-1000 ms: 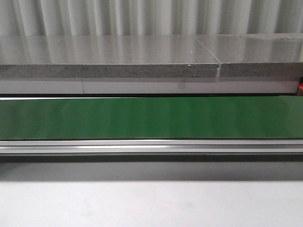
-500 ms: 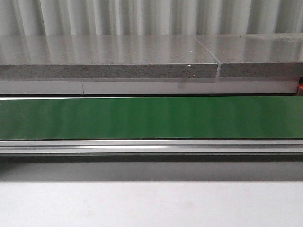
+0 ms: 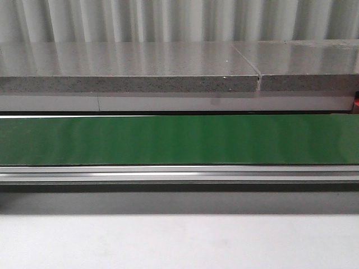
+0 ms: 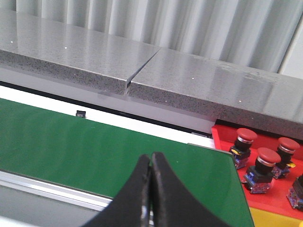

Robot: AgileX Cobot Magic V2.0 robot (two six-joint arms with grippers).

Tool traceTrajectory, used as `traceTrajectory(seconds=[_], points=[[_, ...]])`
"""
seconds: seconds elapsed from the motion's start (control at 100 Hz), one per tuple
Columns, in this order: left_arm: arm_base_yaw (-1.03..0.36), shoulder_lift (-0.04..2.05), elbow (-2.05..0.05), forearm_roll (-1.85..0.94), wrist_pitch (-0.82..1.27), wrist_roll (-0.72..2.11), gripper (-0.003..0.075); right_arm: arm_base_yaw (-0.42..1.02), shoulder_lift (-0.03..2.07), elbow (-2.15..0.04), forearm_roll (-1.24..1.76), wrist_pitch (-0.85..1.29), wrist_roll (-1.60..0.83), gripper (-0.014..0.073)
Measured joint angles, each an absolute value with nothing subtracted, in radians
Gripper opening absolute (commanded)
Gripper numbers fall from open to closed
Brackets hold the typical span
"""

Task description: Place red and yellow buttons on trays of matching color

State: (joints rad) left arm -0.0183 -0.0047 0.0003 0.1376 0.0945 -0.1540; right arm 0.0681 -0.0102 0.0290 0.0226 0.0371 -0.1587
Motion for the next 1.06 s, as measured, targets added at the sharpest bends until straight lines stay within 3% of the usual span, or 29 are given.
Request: traceTrajectory(seconds=[1.06], points=[[-0.018, -0.005, 0.0, 0.15, 0.064, -0.174, -0.002, 0.068, -0.01, 0.029, 0.023, 0.037, -0.157, -0.0069]])
